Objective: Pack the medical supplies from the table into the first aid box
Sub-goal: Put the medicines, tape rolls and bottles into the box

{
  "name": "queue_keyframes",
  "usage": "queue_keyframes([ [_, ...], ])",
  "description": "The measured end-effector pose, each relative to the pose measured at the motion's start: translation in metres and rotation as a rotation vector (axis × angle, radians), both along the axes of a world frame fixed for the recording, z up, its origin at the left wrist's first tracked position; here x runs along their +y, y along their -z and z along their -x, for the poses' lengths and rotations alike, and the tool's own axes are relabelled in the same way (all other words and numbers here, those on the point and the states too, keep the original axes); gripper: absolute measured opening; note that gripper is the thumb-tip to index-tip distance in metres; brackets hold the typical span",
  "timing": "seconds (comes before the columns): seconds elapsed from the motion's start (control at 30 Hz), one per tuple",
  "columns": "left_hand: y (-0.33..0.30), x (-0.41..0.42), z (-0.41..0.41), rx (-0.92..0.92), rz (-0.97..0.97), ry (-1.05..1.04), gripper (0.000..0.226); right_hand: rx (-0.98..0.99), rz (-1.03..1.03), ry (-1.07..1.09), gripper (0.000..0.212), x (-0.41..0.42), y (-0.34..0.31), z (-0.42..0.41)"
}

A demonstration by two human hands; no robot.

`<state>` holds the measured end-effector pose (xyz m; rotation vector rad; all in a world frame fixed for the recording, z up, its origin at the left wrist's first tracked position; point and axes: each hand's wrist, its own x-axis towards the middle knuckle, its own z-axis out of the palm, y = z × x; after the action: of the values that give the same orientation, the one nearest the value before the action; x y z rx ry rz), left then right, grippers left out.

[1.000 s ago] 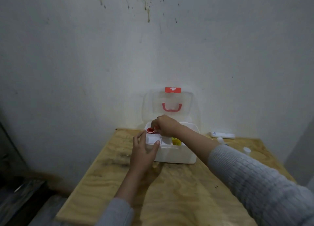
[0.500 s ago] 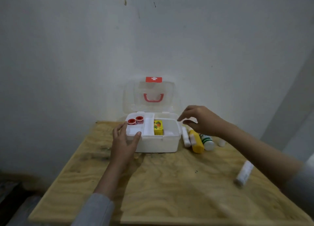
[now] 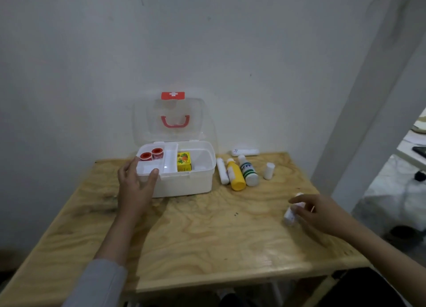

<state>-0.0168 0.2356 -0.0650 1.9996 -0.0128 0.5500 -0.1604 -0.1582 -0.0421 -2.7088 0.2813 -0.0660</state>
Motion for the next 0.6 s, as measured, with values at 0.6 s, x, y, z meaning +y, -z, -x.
queue_keyframes([
  [0.6,0.0,-0.001,0.0,0.012,0.01,0.006,0.059,-0.46,-0.452,0.032,0.019,0.082,-0.006,-0.008],
])
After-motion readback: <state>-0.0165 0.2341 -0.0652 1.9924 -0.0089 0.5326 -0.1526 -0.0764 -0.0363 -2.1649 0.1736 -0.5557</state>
